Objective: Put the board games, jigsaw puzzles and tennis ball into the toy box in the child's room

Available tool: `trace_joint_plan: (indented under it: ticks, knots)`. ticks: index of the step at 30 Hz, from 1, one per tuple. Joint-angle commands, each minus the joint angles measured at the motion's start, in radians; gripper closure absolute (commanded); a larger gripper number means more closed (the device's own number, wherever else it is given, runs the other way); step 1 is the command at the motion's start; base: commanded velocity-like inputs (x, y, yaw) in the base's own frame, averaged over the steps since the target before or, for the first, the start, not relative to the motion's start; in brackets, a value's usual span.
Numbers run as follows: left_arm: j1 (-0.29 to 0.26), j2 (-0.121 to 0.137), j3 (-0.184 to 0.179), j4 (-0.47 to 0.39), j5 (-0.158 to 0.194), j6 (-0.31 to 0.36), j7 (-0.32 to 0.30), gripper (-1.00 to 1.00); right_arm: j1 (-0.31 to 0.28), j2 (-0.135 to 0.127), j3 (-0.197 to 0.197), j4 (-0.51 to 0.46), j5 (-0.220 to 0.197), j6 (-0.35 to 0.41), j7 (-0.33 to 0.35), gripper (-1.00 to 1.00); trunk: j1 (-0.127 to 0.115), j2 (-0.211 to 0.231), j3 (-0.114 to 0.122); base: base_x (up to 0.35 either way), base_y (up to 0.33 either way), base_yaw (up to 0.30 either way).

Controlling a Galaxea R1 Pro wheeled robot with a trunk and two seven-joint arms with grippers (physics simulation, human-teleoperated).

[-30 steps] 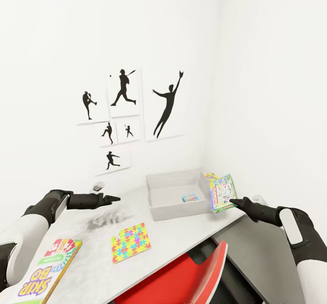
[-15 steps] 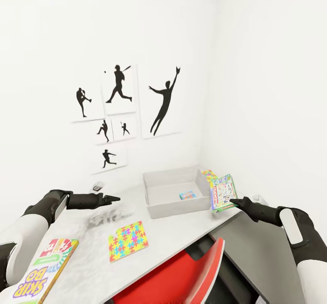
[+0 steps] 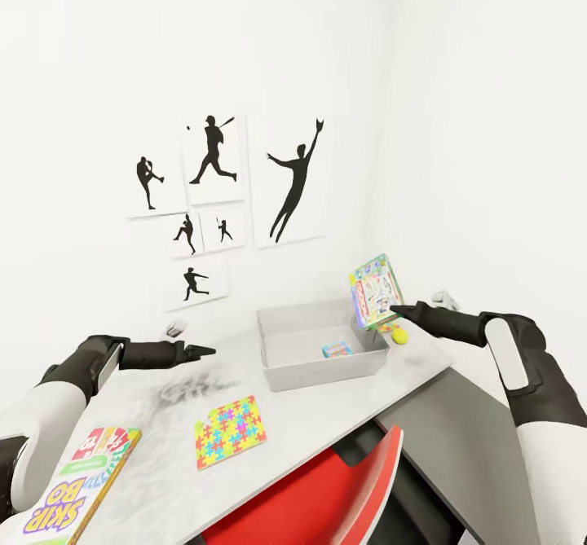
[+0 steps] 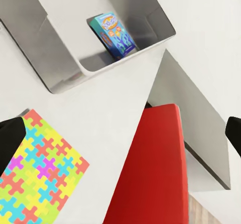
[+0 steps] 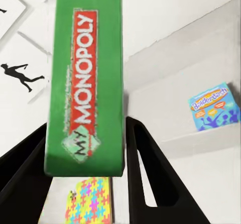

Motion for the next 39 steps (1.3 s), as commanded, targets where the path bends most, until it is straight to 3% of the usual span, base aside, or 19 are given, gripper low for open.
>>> trace_joint_plan:
  ticks: [1,7,39]
  knots:
    - [0.0,-0.001,0.008,-0.001,-0.01,0.009,-0.006,-1.0,-0.004,0.0,0.005,-0.001,-0.004,0.006,0.011,1.0,0.0,-0.001,0.0,0.0,0.0,0.0]
    - [0.0,-0.001,0.009,-0.004,-0.01,0.008,-0.007,-1.0,-0.013,-0.002,0.028,0.0,-0.005,0.006,0.012,1.0,0.0,-0.001,0.0,0.0,0.0,0.0]
    - [0.0,-0.005,0.01,-0.005,-0.008,0.009,-0.006,-1.0,-0.007,-0.004,0.031,0.0,-0.005,0.006,0.012,1.0,0.0,-0.001,0.0,0.109,-0.01,0.0]
